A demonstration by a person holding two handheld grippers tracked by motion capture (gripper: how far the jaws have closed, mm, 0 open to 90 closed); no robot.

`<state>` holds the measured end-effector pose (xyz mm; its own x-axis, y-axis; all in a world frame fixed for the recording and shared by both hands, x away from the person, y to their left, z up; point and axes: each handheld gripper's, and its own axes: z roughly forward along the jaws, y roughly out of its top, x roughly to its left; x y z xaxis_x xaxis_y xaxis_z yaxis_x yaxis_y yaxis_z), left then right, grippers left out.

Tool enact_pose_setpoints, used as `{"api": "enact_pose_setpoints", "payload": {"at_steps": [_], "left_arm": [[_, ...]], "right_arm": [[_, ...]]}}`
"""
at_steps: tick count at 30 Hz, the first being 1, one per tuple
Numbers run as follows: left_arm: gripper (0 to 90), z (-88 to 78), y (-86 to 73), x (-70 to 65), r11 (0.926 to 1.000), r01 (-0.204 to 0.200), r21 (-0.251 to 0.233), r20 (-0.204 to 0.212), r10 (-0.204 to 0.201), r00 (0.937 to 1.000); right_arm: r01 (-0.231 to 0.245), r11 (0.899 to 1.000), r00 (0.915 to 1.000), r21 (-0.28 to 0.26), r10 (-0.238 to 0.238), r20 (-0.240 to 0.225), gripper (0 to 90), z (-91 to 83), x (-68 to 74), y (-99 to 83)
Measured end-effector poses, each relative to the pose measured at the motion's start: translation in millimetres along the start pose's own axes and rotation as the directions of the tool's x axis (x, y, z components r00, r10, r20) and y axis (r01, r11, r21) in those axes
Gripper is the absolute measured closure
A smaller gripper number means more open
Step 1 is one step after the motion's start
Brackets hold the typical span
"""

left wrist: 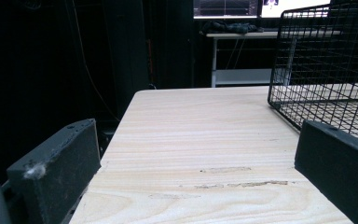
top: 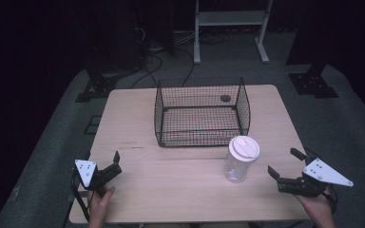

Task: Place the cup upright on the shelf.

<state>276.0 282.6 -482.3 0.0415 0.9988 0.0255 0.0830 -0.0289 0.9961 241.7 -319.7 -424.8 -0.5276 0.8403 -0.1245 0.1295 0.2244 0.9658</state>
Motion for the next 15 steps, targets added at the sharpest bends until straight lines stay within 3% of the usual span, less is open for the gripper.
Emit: {"api": "enact_pose_setpoints", "payload": {"at_steps": [15], "left_arm": [[0.0, -0.3, 0.0, -0.2, 1.0, -0.001, 0.001, -0.001, 0.001, 1.0]], "right_arm": [[0.033, 0.998, 0.9959, -0.045, -0.036, -0.083, 2.0, 0.7, 26.7, 20.3]]}}
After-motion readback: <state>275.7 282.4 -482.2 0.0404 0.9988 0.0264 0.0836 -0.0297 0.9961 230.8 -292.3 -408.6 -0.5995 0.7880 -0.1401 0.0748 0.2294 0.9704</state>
